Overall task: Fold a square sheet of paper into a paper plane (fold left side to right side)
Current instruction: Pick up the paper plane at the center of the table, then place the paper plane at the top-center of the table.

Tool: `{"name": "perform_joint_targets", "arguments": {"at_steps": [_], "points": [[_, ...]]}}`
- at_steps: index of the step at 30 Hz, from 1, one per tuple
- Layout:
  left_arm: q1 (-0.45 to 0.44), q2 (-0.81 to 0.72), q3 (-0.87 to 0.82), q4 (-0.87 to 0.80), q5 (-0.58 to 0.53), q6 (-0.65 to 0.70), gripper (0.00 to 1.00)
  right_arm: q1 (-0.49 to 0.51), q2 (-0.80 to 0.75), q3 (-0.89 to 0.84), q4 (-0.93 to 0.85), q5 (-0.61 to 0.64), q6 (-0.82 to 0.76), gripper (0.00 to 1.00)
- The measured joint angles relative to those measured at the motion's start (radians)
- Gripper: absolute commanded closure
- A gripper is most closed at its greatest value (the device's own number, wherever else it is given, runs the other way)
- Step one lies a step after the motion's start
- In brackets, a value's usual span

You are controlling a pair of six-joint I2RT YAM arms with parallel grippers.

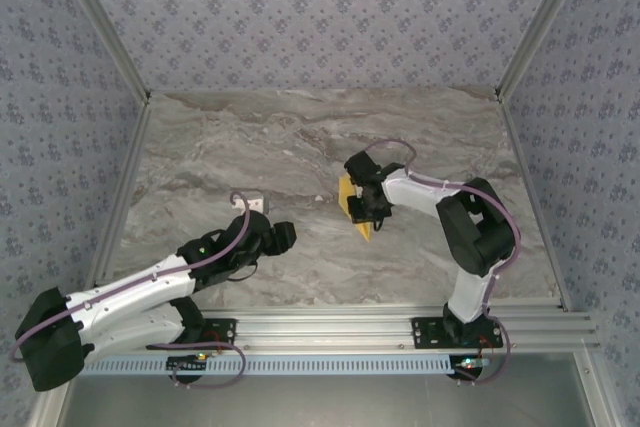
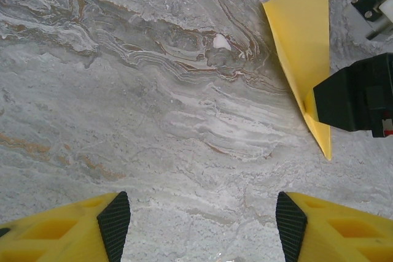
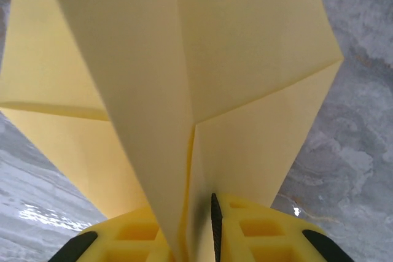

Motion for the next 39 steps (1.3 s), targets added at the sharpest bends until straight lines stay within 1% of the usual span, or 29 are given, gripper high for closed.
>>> {"name": "perform_joint_targets", "arguments": {"at_steps": [2,5,6,9,10,15,22,26,31,35,39], "points": [[0.0,-0.001,0.0,0.0,0.003,0.0,0.31,-0.003,0.004,0.021,-0.001,-0.001,-0.003,0.88],[0.0,-0.017,0.0,0.001,0.021,0.009,0.22,-0.019,0.021,0.094,-0.013,-0.004,-0.003,0.88],[0.0,-0.026,0.0,0.002,0.031,0.017,0.19,-0.031,0.032,0.134,-0.022,-0.005,-0.003,0.88],[0.0,-0.05,0.0,0.012,0.064,0.045,0.04,-0.072,0.086,0.276,-0.05,-0.011,-0.002,0.88],[0.0,-0.055,0.0,0.016,0.075,0.053,0.02,-0.082,0.106,0.319,-0.059,-0.011,-0.002,0.88],[0.0,-0.064,0.005,0.035,0.118,0.127,0.02,-0.119,0.243,0.541,-0.115,0.005,0.013,0.88],[0.0,-0.064,0.082,0.033,0.13,0.25,0.02,-0.116,0.408,0.743,-0.209,0.021,0.024,0.87],[0.0,-0.064,0.129,0.032,0.127,0.292,0.02,-0.113,0.468,0.794,-0.252,0.029,0.024,0.86],[0.0,-0.064,0.137,0.023,0.127,0.308,0.02,-0.113,0.525,0.827,-0.284,0.034,0.024,0.85],[0.0,-0.064,0.137,-0.004,0.127,0.308,0.02,-0.113,0.539,0.836,-0.297,0.034,0.023,0.78],[0.0,-0.064,0.137,-0.025,0.116,0.308,0.02,-0.108,0.539,0.843,-0.31,0.035,0.008,0.68]]}}
